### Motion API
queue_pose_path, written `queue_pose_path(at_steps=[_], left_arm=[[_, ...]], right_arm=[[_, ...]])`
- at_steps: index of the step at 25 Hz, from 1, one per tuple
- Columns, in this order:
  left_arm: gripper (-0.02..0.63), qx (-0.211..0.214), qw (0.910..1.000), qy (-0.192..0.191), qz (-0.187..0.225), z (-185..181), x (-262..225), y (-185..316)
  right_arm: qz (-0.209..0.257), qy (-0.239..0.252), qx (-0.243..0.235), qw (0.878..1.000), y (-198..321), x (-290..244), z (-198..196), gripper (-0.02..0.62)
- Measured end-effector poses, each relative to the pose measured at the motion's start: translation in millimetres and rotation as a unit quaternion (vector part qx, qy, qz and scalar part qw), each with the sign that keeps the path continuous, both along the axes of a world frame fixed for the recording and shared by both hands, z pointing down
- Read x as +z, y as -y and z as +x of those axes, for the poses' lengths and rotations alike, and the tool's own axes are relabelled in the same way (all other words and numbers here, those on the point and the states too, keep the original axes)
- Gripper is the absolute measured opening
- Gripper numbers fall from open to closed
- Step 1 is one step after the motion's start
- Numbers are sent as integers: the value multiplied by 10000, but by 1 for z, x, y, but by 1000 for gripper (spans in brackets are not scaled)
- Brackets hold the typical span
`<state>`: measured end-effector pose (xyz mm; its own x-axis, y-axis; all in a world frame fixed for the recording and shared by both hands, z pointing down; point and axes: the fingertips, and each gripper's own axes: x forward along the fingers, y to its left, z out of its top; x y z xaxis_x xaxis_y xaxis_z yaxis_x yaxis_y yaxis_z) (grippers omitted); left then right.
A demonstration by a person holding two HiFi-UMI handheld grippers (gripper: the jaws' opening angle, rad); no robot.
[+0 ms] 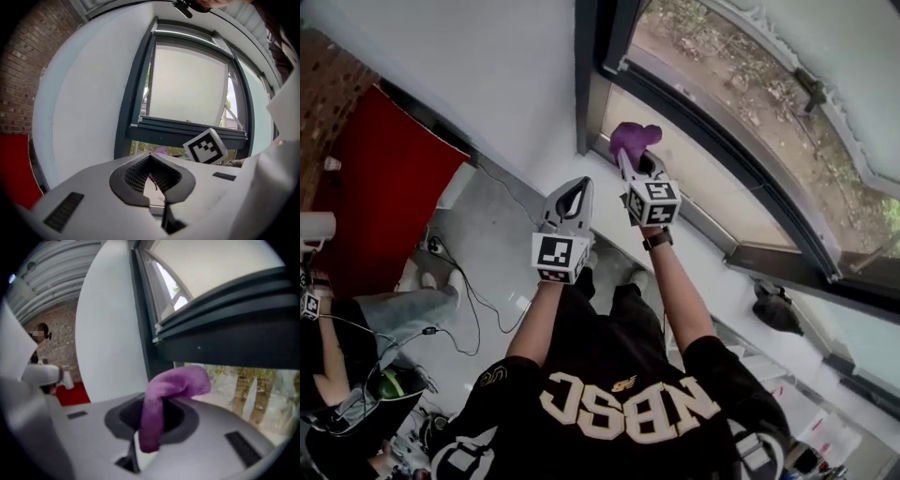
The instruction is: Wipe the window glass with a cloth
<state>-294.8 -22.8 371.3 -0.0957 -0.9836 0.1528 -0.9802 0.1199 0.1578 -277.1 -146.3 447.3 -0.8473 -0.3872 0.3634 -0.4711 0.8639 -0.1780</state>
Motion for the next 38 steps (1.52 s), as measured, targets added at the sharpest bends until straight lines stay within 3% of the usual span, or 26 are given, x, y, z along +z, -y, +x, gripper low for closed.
queue_pose_path(at_steps=[4,8,13,20,26,34,38], left_arm=[[20,-460,9980,-437,44,-26,2,-6],[20,-798,9961,-370,-98,-52,11,-17],[20,-960,9945,-379,-170,-62,23,-12],[20,-514,9966,-549,-331,-33,38,9],[20,446,9973,-534,-219,44,28,60],[20,1678,9844,-487,-193,168,24,109],[20,2081,9767,-455,-273,223,25,119]], right_arm=[[323,-220,-212,9990,25,19,-56,64],[-15,317,113,9994,52,28,-97,64],[-185,712,683,9950,97,28,-95,64],[-112,637,1406,9880,110,18,4,64],[-199,507,2343,9706,123,26,130,64],[-379,431,3642,9296,130,49,299,64],[-414,382,4226,9045,130,52,387,64]])
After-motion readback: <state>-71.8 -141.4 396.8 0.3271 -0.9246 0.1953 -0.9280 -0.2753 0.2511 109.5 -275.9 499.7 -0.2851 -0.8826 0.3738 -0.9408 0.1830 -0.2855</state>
